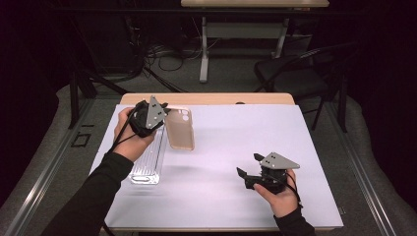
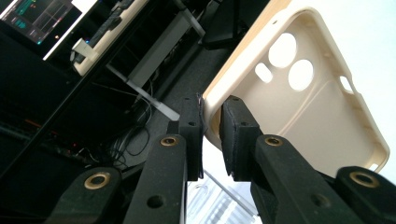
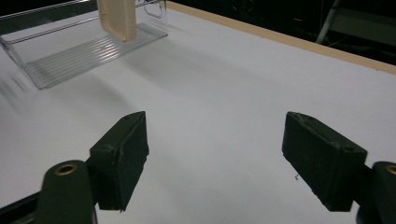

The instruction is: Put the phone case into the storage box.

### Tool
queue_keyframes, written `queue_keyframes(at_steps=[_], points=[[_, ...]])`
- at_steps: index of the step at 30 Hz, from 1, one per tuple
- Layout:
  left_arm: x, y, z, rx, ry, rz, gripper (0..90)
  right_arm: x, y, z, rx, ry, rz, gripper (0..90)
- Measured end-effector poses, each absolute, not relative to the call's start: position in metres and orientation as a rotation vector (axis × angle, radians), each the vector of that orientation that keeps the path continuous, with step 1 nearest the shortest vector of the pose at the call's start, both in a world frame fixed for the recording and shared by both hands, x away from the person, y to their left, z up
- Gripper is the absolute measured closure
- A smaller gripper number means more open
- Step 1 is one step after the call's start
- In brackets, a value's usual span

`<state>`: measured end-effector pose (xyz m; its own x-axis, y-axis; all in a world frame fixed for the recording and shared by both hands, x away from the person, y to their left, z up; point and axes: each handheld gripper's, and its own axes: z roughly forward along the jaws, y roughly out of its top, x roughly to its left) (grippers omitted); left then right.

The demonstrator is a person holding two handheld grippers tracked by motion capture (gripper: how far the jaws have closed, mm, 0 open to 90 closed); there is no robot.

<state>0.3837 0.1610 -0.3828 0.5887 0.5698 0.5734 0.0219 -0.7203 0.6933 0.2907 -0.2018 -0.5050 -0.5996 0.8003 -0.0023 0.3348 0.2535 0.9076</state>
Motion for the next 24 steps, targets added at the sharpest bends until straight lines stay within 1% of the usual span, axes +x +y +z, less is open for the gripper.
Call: queue_keyframes(at_steps=[2,9,16,24], points=[[0.385,0.164,-0.381,2.163,0.476,1.100,79.7,0.291,-0.203,-0.505,1.037,2.058,1.321,16.6],[0.390,0.175,-0.374,2.140,0.498,1.137,79.7,0.290,-0.206,-0.504,1.042,2.036,1.331,13.6],[0.394,0.187,-0.370,2.128,0.514,1.173,79.7,0.290,-0.212,-0.505,1.070,2.028,1.306,1.1],[0.399,0.198,-0.365,2.127,0.526,1.204,79.7,0.288,-0.215,-0.508,1.069,2.016,1.282,0.0]])
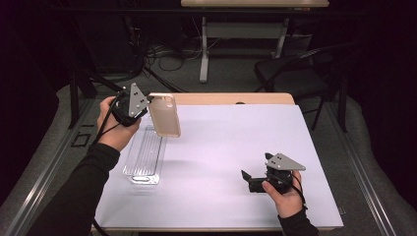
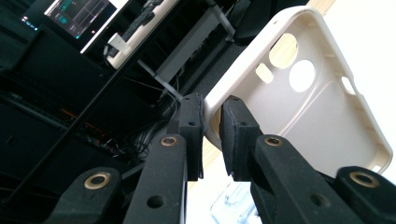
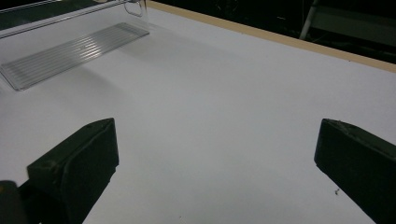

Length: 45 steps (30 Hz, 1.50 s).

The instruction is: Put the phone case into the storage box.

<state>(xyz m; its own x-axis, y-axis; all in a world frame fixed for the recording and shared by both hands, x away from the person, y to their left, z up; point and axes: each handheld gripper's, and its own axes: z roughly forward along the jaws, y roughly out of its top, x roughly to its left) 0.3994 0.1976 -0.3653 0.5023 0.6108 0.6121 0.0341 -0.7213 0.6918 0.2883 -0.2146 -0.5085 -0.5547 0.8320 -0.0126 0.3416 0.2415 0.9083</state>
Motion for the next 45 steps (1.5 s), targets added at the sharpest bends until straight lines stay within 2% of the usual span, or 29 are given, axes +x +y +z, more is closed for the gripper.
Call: queue_keyframes(at_steps=[21,45], points=[[0.418,0.224,-0.365,2.105,0.573,1.242,79.8,0.289,-0.215,-0.517,1.084,2.029,1.268,0.0],[0.443,0.231,-0.368,2.111,0.575,1.296,79.8,0.292,-0.215,-0.520,1.098,2.034,1.262,0.0]])
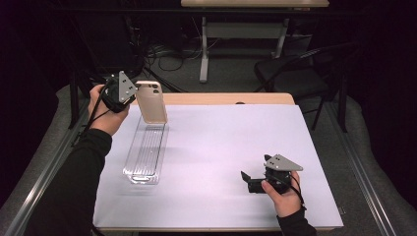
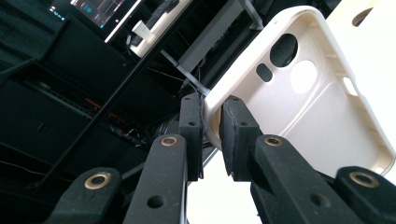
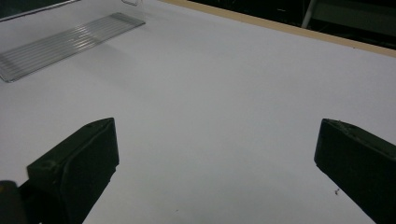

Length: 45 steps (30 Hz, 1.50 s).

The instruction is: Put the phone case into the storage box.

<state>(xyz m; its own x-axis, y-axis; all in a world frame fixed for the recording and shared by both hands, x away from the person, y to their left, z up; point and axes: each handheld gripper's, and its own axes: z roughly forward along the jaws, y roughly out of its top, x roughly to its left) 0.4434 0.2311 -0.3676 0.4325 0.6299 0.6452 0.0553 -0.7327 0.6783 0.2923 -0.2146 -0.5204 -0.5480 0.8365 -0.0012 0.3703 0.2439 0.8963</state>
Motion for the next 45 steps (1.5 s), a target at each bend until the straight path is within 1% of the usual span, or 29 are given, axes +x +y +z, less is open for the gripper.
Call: queue_keyframes(at_steps=[21,45], points=[[0.479,0.236,-0.393,2.122,0.581,1.359,79.8,0.291,-0.222,-0.525,1.144,2.013,1.266,0.0],[0.485,0.241,-0.408,2.126,0.608,1.356,79.8,0.286,-0.226,-0.527,1.161,2.004,1.264,0.8]])
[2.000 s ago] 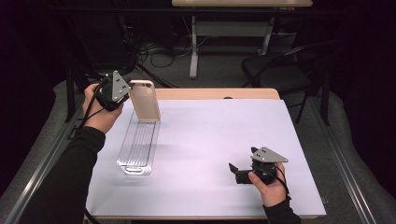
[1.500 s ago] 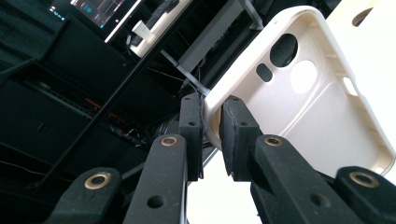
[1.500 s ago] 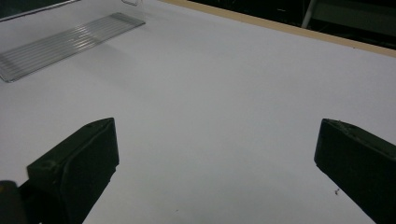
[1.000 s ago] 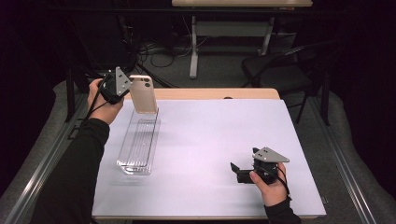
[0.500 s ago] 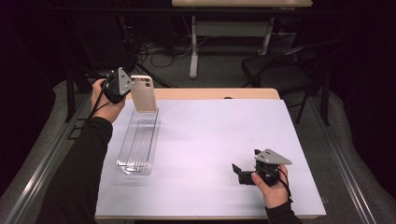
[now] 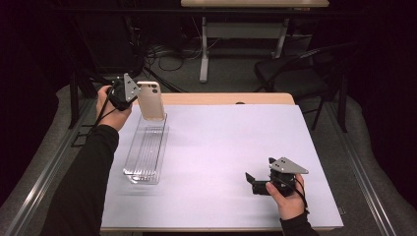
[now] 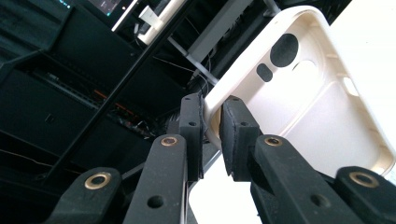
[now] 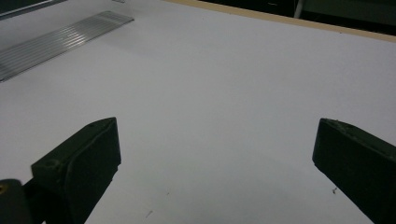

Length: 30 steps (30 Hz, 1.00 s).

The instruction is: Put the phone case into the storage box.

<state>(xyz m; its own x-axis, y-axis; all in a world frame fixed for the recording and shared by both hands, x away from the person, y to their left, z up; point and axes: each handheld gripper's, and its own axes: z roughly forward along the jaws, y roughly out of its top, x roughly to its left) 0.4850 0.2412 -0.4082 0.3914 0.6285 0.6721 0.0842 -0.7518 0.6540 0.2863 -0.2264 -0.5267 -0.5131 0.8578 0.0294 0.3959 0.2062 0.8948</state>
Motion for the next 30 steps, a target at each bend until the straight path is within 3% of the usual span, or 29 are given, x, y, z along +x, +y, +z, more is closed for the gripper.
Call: queue_keyframes(at_steps=[30], points=[[0.488,0.247,-0.440,2.086,0.638,1.378,79.8,0.288,-0.226,-0.529,1.168,2.010,1.266,1.3]])
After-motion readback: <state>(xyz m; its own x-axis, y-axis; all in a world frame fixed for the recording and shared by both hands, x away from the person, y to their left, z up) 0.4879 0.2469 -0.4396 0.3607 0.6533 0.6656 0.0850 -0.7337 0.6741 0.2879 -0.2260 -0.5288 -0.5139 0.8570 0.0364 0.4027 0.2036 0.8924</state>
